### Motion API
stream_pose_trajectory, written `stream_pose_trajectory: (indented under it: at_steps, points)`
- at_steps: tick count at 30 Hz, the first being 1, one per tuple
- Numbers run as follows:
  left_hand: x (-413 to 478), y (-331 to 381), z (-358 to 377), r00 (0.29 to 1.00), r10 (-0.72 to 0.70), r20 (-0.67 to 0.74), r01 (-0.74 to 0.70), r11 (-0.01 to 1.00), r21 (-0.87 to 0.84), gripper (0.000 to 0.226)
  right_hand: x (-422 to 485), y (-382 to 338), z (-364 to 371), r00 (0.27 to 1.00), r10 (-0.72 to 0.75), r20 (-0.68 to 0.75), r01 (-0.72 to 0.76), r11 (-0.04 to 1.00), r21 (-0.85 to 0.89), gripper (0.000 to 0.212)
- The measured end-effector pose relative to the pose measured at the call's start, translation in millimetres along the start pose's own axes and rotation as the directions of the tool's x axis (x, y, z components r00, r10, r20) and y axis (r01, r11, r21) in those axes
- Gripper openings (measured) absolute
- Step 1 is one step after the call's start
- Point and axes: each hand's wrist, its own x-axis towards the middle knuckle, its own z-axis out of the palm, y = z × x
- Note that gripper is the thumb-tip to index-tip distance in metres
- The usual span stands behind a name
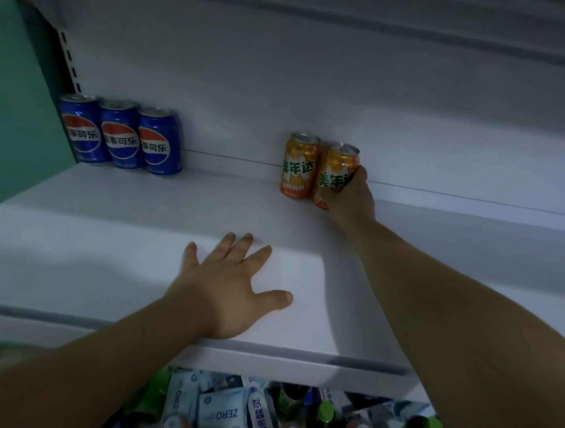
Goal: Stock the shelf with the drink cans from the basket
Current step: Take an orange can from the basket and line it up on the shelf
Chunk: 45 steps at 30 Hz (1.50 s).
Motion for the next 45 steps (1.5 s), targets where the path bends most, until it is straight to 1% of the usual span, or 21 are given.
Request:
stream_pose_trajectory:
  at_steps: [5, 7, 10, 13, 15, 18, 20, 22, 24, 26, 27, 29, 32, 35, 37, 39, 42, 43, 45]
  points:
    - [-1, 2, -2, 1.0, -0.008, 0.012, 0.008, 1.0, 0.0, 0.08, 13, 1, 10, 0.999, 0.031, -0.02, -0.031, 0.999, 0.019, 0.064]
    - [0, 2, -1, 1.0, -0.01, 0.008, 0.01, 1.0, -0.005, 0.08, 17, -1, 12, 0.999, 0.046, -0.008, -0.046, 0.999, 0.022, 0.064]
    - [3, 0, -2, 1.0, -0.014, 0.01, 0.014, 1.0, -0.007, 0.082, 21, -7, 11, 0.995, 0.089, 0.045, -0.089, 0.996, 0.004, 0.067]
    - [3, 0, 0, 1.0, -0.004, -0.005, 0.004, 1.0, -0.017, 0.082, 15, -10, 1, 0.979, 0.156, 0.129, -0.153, 0.988, -0.038, 0.08]
    - [2, 0, 1, 1.0, 0.006, -0.018, -0.006, 0.999, -0.034, 0.083, -1, -9, -10, 0.971, 0.177, 0.161, -0.155, 0.978, -0.136, 0.082]
    - [4, -1, -1, 1.0, 0.012, -0.01, -0.013, 0.999, -0.044, 0.084, -34, -9, -36, 0.956, 0.14, 0.257, -0.034, 0.925, -0.377, 0.077]
    - [4, -1, -5, 1.0, 0.004, 0.02, -0.003, 0.999, -0.036, 0.085, -59, -14, -61, 0.936, 0.156, 0.317, 0.019, 0.873, -0.488, 0.081]
    - [-1, -1, -11, 0.999, -0.001, 0.051, 0.003, 0.999, -0.043, 0.087, -88, -16, -89, 0.919, 0.183, 0.349, 0.033, 0.847, -0.531, 0.081]
    - [-1, 8, -19, 0.997, 0.015, 0.071, -0.01, 0.997, -0.073, 0.091, -114, -16, -122, 0.925, 0.168, 0.34, 0.052, 0.832, -0.552, 0.08]
    - [-4, 36, -28, 0.991, 0.11, 0.075, -0.099, 0.985, -0.141, 0.095, -138, -12, -156, 0.938, 0.185, 0.294, 0.016, 0.823, -0.567, 0.079]
    - [-9, 57, -31, 0.98, 0.189, 0.065, -0.175, 0.968, -0.177, 0.091, -150, -8, -174, 0.943, 0.195, 0.269, -0.003, 0.815, -0.579, 0.079]
    - [-26, 108, -31, 0.937, 0.347, 0.035, -0.334, 0.922, -0.198, 0.082, -177, 3, -212, 0.957, 0.216, 0.194, -0.052, 0.785, -0.617, 0.077]
    - [-60, 192, -19, 0.833, 0.553, 0.026, -0.547, 0.83, -0.11, 0.075, -223, 25, -276, 0.962, 0.27, 0.039, -0.179, 0.733, -0.657, 0.073]
    - [-101, 268, 2, 0.701, 0.709, 0.073, -0.7, 0.704, -0.115, 0.063, -284, 51, -337, 0.924, 0.365, -0.109, -0.34, 0.658, -0.672, 0.072]
    - [-132, 311, 19, 0.601, 0.792, 0.108, -0.787, 0.61, -0.094, 0.067, -331, 68, -374, 0.882, 0.425, -0.202, -0.442, 0.601, -0.665, 0.066]
    - [-166, 348, 37, 0.489, 0.857, 0.161, -0.863, 0.502, -0.052, 0.07, -381, 85, -405, 0.825, 0.483, -0.295, -0.545, 0.54, -0.641, 0.061]
    - [-208, 386, 65, 0.33, 0.904, 0.271, -0.936, 0.35, -0.03, 0.068, -452, 109, -436, 0.699, 0.568, -0.435, -0.702, 0.43, -0.568, 0.069]
    - [-216, 396, 76, 0.29, 0.907, 0.304, -0.95, 0.311, -0.02, 0.069, -472, 118, -442, 0.648, 0.589, -0.483, -0.751, 0.388, -0.535, 0.073]
    - [-225, 414, 100, 0.234, 0.901, 0.365, -0.968, 0.252, -0.001, 0.068, -507, 140, -449, 0.541, 0.624, -0.563, -0.835, 0.319, -0.449, 0.075]
